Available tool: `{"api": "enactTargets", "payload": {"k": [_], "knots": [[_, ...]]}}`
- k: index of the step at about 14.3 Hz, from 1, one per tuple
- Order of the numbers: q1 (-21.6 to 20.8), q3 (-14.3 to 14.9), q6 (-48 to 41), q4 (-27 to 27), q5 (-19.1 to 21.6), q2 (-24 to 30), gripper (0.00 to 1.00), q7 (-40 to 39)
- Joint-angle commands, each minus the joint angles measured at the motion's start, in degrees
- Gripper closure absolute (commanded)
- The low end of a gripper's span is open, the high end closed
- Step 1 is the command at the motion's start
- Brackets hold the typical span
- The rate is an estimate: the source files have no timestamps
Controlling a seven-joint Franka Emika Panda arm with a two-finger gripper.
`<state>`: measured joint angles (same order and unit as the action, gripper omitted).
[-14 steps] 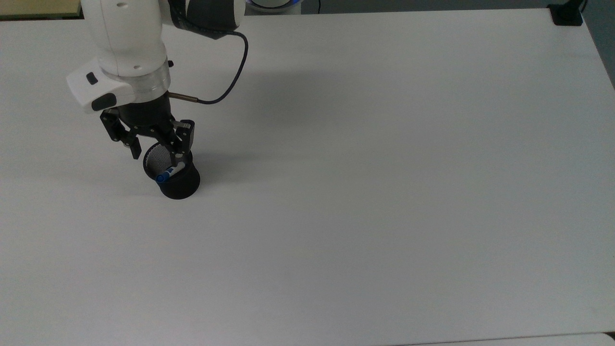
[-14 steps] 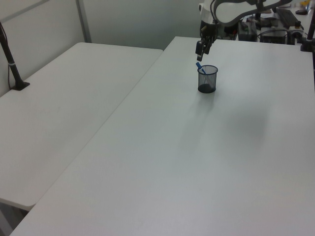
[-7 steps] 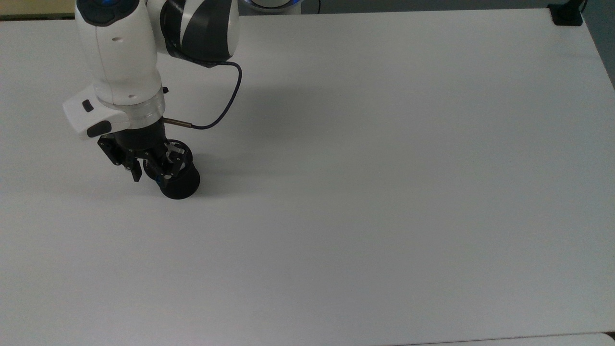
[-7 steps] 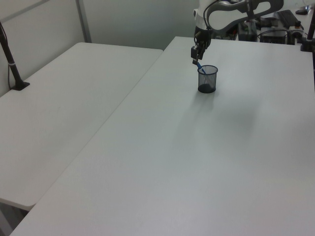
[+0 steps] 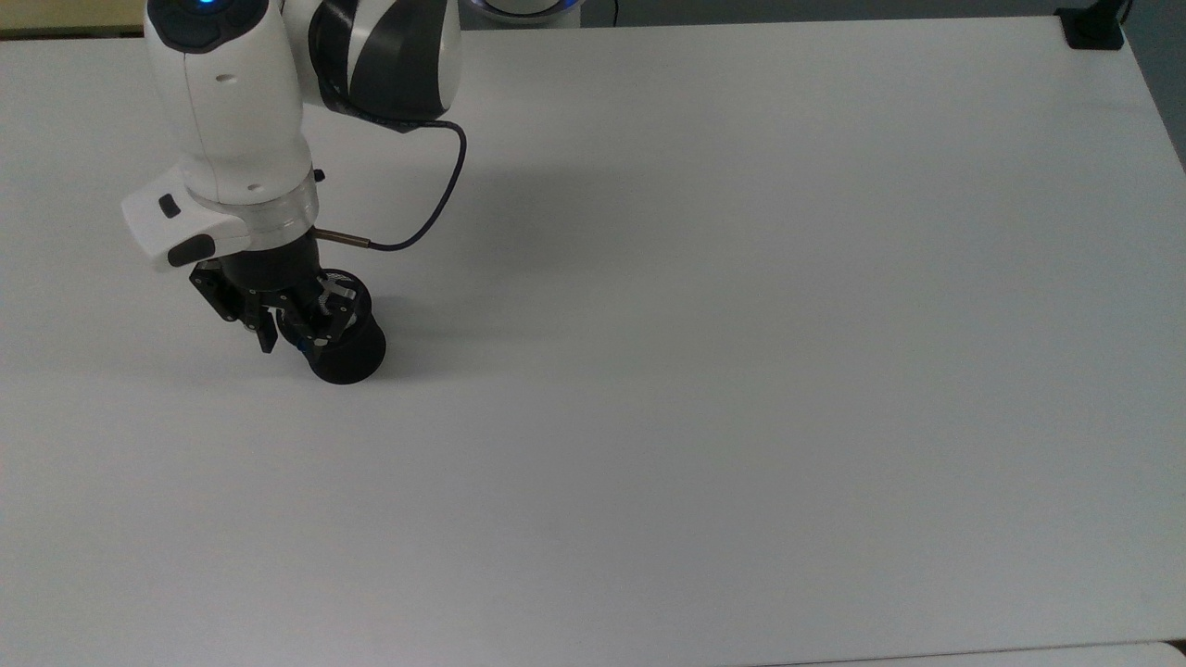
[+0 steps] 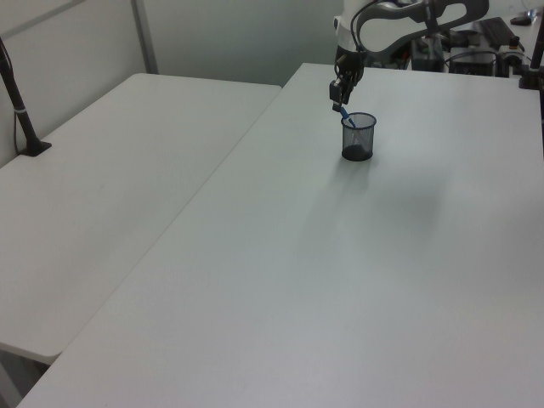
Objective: Remove the marker
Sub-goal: 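Close the gripper on the blue marker's cap inside the cup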
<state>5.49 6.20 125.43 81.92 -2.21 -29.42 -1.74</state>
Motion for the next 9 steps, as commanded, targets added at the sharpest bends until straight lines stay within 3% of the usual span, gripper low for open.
{"api": "enactTargets", "payload": {"k": [1,5,9], "knots": [[-0.3,0.2,0.3,-0.4,1.6,-0.2,0.57,-1.7],[-0.7,-0.1,0.2,-0.4,1.4,-0.2,0.42,-1.3],[-0.9,-0.2,0.2,0.5,0.7,-0.2,0.51,-2.0]]}}
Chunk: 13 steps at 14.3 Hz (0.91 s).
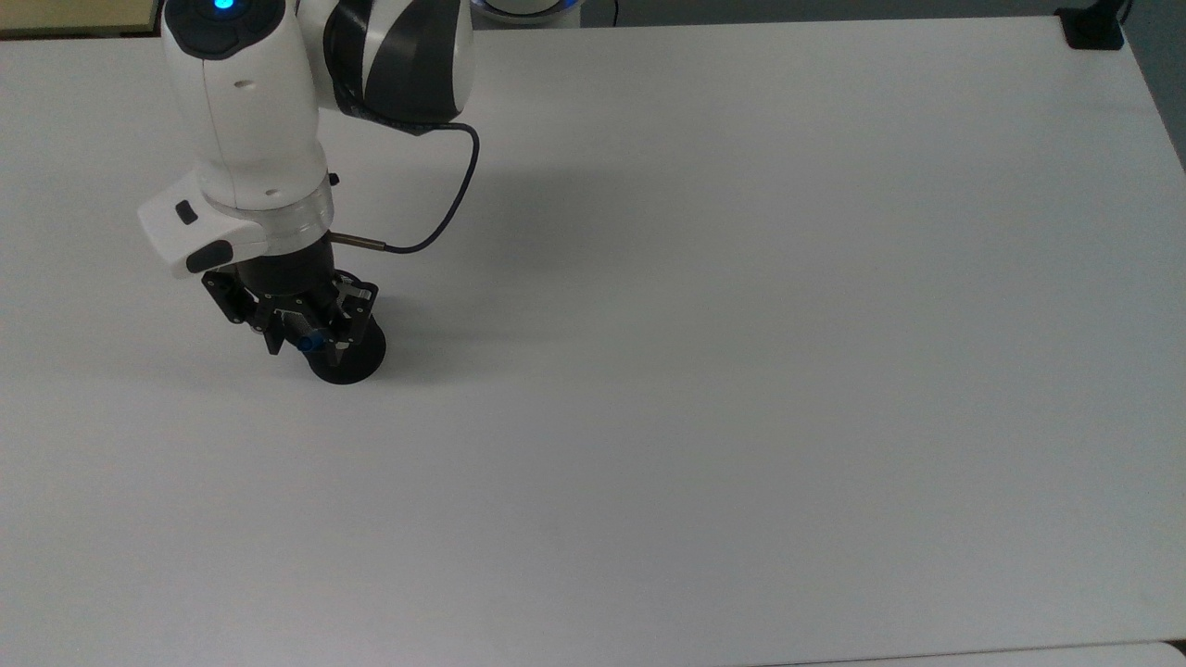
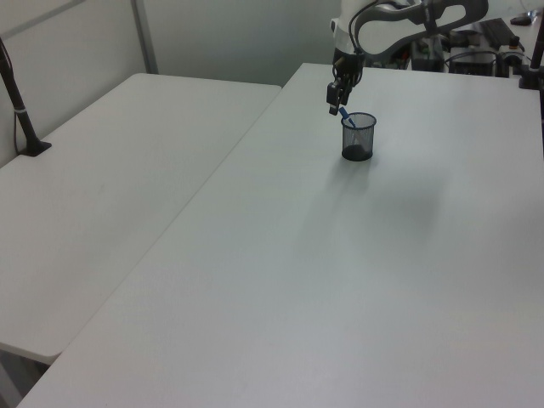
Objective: Remove the marker
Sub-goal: 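Close the gripper on the blue marker's cap inside the cup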
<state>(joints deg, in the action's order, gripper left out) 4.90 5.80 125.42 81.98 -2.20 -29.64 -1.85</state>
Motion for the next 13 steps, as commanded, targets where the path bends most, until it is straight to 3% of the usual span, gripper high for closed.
{"api": "enactTargets", "payload": {"k": [1,4,6,9,13], "knots": [[-0.2,0.2,0.1,0.5,0.7,0.0,0.53,-1.9],[-0.2,0.2,0.0,0.6,0.6,0.0,0.6,-2.8],[-0.2,0.2,-0.3,0.8,0.7,0.0,0.75,-3.2],[-0.2,0.2,-0.4,0.8,0.7,0.2,0.89,-3.2],[0.0,0.5,-0.5,0.2,1.5,2.0,0.92,-3.2]]}}
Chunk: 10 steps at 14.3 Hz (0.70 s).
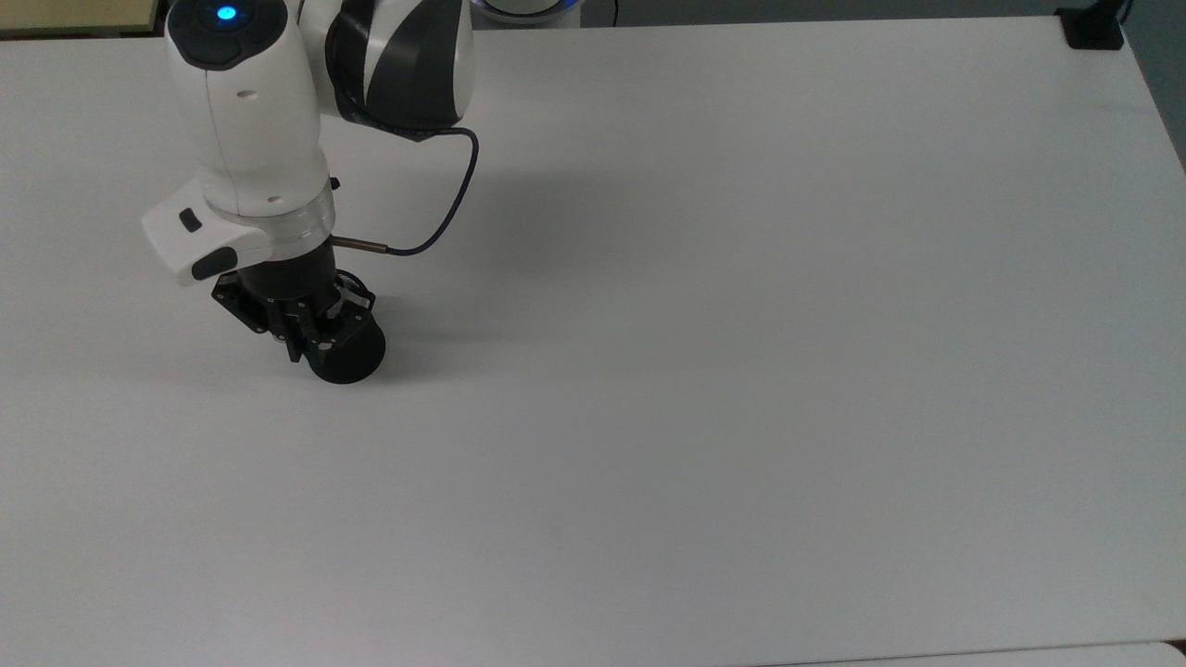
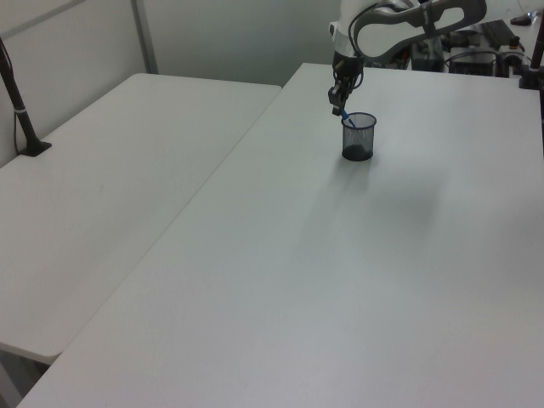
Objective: Remove the marker
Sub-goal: 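Lift the gripped marker up out of the mesh cup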
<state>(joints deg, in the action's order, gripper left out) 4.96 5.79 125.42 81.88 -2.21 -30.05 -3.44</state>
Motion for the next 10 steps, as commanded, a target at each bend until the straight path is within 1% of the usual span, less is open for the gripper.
{"api": "enactTargets", "payload": {"k": [1,3,5,7,10], "knots": [[0.0,0.6,-0.5,0.3,1.7,3.3,0.92,-1.5],[0.1,0.5,-0.5,0.3,1.9,5.7,0.92,-1.3],[-0.1,0.6,-0.5,0.3,4.2,9.3,0.92,-1.2],[-0.4,0.6,-1.1,0.7,5.5,12.8,0.92,-1.3],[-0.8,0.6,-8.8,1.3,6.3,17.0,0.92,-1.4]]}}
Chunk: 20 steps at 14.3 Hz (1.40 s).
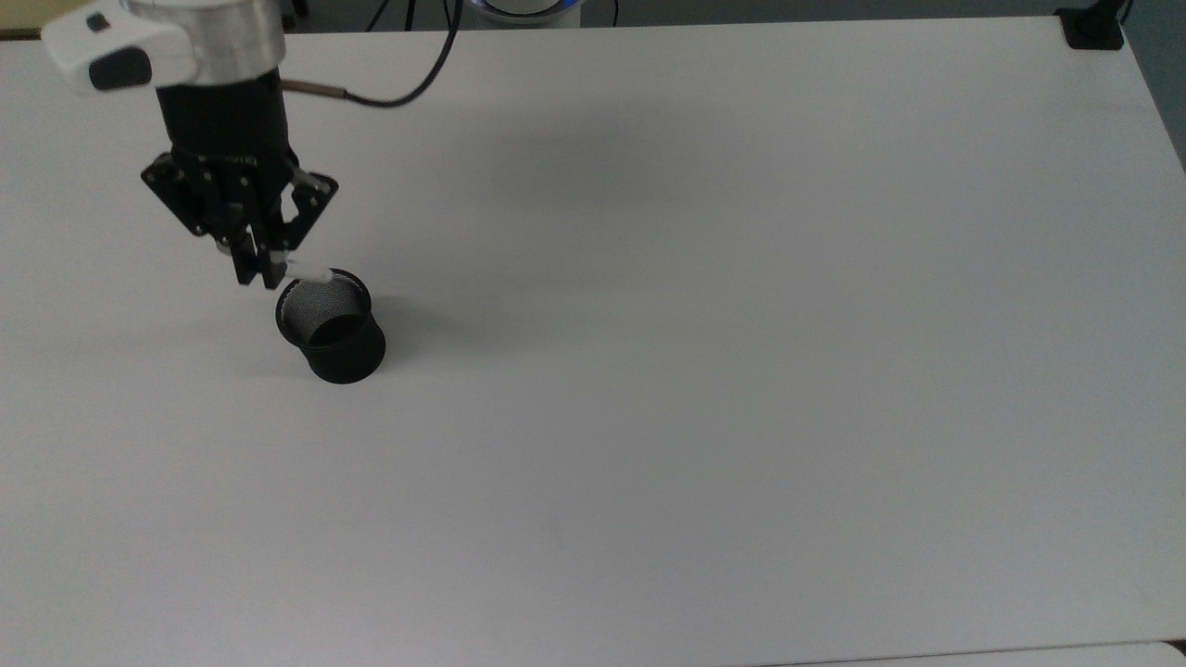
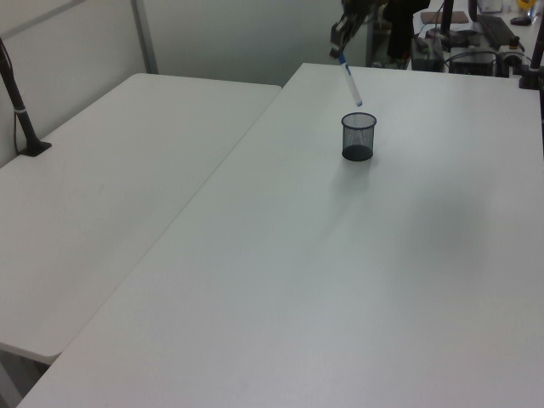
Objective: Remove the marker
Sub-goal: 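Lift the gripped marker up out of the mesh cup, then carry the marker beside the cup and lower it toward the table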
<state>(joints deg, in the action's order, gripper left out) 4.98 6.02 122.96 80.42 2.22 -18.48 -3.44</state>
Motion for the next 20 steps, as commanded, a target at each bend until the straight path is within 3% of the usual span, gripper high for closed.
{"api": "enactTargets", "payload": {"k": [1,5,8,11,16,18,20], "knots": [[-1.4,0.3,-10.1,3.9,3.0,7.4,0.92,-1.6],[-6.2,0.4,-22.5,10.4,2.6,9.4,0.92,-6.7],[-7.4,0.3,-26.1,10.8,-0.7,3.1,0.92,-9.5],[-7.9,0.3,-26.2,13.4,-6.8,-0.8,0.92,-10.2],[-7.6,0.0,-24.7,14.2,-11.6,-3.4,0.91,-12.6],[-7.4,0.0,-22.2,14.4,-12.3,-4.4,0.88,-12.5],[-7.2,0.0,-19.6,14.4,-12.2,-5.4,0.77,-11.9]]}}
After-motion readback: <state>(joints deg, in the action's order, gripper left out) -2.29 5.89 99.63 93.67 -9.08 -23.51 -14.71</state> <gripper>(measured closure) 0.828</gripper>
